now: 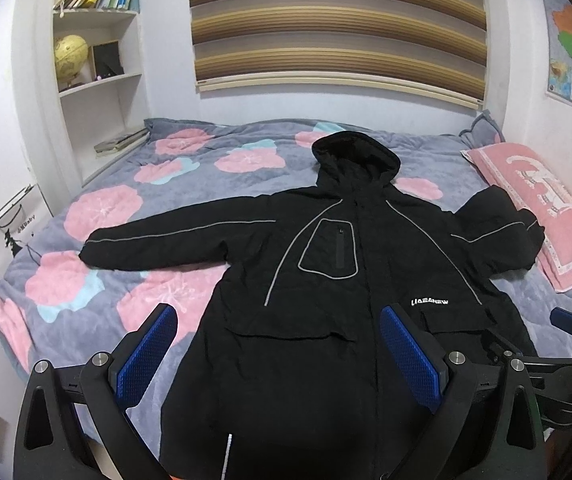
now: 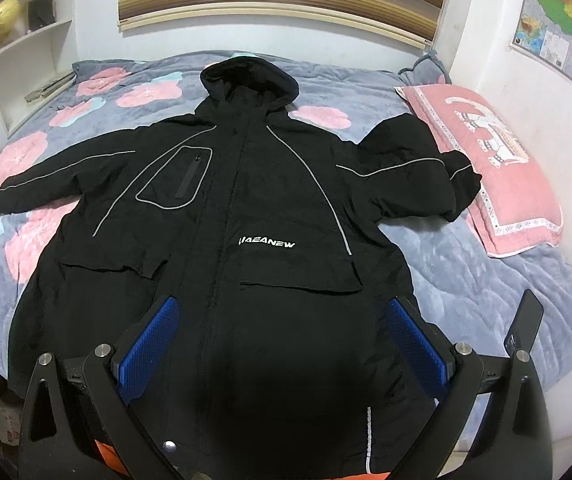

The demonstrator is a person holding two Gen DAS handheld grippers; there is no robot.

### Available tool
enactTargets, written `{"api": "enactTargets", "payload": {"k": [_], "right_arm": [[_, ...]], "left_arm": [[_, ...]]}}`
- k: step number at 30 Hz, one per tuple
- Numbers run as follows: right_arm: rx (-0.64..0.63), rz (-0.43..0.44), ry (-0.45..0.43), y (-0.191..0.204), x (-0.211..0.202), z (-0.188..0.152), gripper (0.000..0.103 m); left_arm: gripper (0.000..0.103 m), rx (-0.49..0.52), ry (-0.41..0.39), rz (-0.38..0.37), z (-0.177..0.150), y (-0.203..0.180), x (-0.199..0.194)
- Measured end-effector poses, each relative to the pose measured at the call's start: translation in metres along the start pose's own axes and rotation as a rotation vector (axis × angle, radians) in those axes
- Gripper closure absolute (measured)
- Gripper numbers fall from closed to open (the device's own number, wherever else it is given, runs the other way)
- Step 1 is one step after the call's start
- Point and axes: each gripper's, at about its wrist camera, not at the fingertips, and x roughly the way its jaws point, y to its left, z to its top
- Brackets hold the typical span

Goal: Fold large clothes

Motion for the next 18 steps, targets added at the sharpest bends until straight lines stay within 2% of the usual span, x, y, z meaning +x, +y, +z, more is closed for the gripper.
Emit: {"api": "enactTargets", "payload": {"k": [18], "right_arm": [[-0.033, -0.011, 0.002, 0.0092, 0.0015, 0.0008, 0.0]], "left_arm": [[0.002, 0.011, 0.007, -0.011, -0.0007, -0.0058, 0.0029]]}}
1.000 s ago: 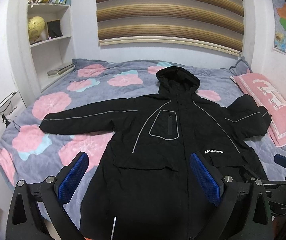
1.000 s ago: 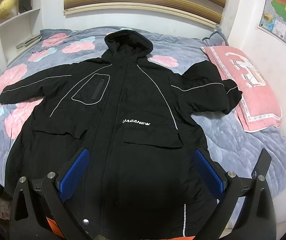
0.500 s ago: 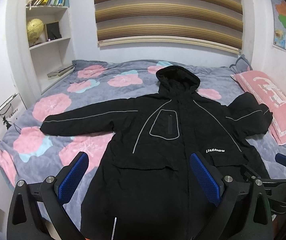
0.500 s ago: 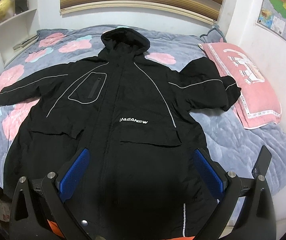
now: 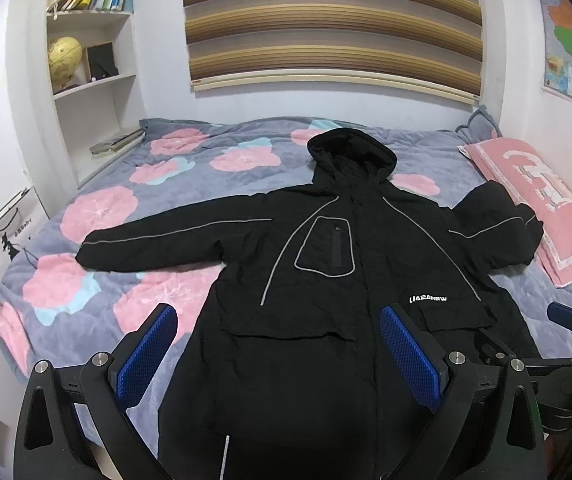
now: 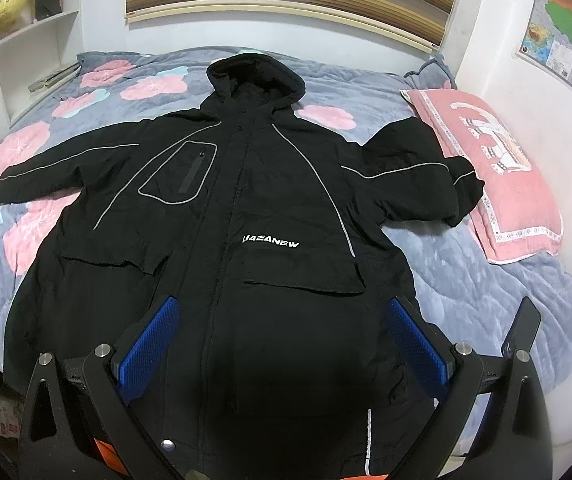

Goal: Fold large clothes

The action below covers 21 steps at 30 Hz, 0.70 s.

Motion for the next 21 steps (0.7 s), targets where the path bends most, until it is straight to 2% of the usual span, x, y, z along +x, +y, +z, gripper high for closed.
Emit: {"api": "enactTargets", "payload": {"k": [21], "right_arm": [[-0.036, 0.011, -0.001, 0.018, 0.003, 0.001, 0.0]], "left_arm": [[0.002, -0.014, 0.016, 0.005, -0.003, 0.012, 0.006]]}}
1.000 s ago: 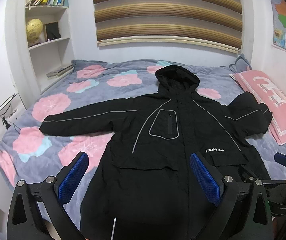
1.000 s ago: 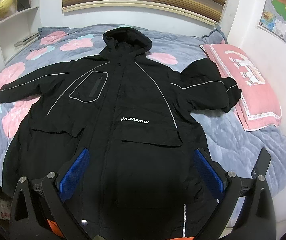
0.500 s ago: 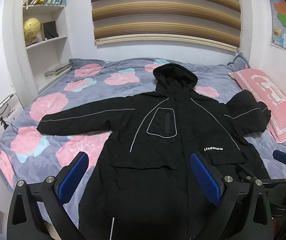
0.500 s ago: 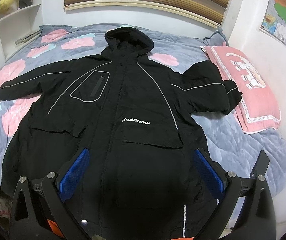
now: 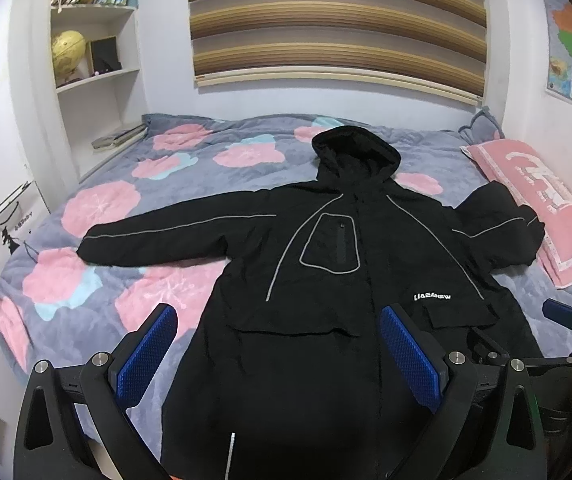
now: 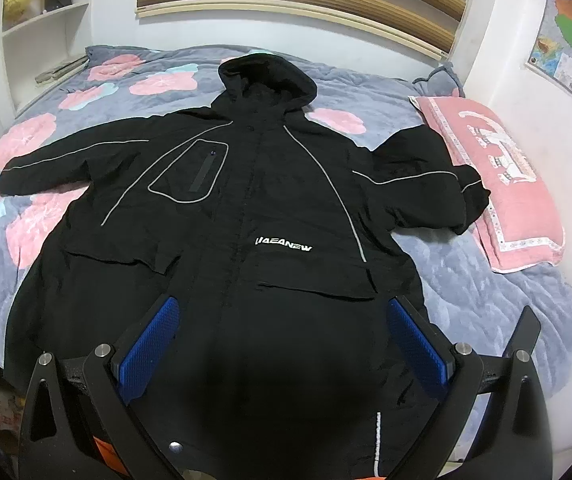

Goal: Fold large clothes

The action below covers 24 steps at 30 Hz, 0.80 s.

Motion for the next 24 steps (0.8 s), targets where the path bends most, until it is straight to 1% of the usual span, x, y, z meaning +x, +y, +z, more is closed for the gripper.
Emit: {"api": "enactTargets", "payload": {"k": [9, 17, 24], "right_arm": [[-0.009, 0.016, 0.027, 0.012, 0.017, 0.002, 0.0], [-0.007, 0.017, 0.054, 0.014, 0.034, 0.004, 0.0], [0.0, 0.018, 0.068, 0.014, 0.043, 0.005, 0.0]], "left_arm": [[0.002, -0.03, 0.057, -0.003, -0.007, 0.01, 0.018], [0.002, -0.031, 0.07, -0.003, -0.006, 0.008, 0.034], [0.002, -0.022, 0.07, -0.005, -0.004, 0.006, 0.037]]}}
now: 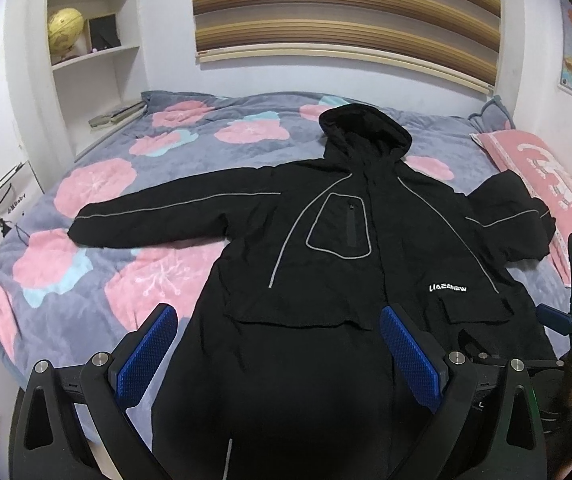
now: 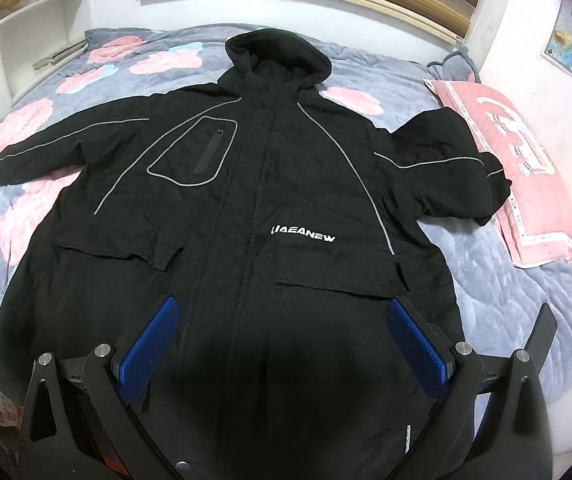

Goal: Fold large clothes

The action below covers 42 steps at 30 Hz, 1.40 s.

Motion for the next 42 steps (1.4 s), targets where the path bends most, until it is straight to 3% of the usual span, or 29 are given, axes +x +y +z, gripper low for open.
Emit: {"api": "enactTargets", "payload": {"k": [6, 12, 15, 21, 25, 28, 31, 36, 38, 42], "right_arm": [[0.008, 0.007, -0.002, 0.001, 0.007, 0.003, 0.0], [0.015, 0.002, -0.078, 0.01, 0.027, 0.016, 0.0], [0.027, -0.01, -0.147, 0.016, 0.049, 0.028, 0.0], [0.096, -0.018, -0.195, 0.015, 0.104, 0.039, 0.0], [0.132, -0.01, -0.174, 0.01, 0.14, 0.028, 0.0], [0.143, -0.02, -0.141, 0.012, 0.161, 0.019, 0.0], [0.127, -0.042, -0.172, 0.018, 0.159, 0.016, 0.0], [0.096, -0.067, -0.17, 0.027, 0.166, 0.014, 0.0], [0.101, -0.057, -0.167, 0.025, 0.167, 0.015, 0.0], [0.1, -0.053, -0.156, 0.026, 0.17, 0.016, 0.0]], "left_arm": [[0.002, -0.001, 0.002, -0.004, 0.001, 0.001, 0.003], [0.002, -0.008, 0.012, -0.01, 0.003, 0.003, 0.018], [0.002, -0.028, 0.015, -0.018, 0.006, 0.011, 0.034], [0.002, -0.126, -0.033, -0.009, 0.012, 0.053, 0.076], [0.002, -0.201, -0.075, 0.053, 0.02, 0.108, 0.109], [0.002, -0.268, -0.106, 0.114, 0.029, 0.166, 0.131], [0.002, -0.374, -0.139, 0.171, 0.039, 0.241, 0.15], [0.002, -0.656, -0.146, 0.173, 0.039, 0.367, 0.198], [0.002, -0.736, -0.121, 0.183, 0.034, 0.396, 0.218], [0.002, -0.855, -0.089, 0.121, 0.021, 0.434, 0.263]]}}
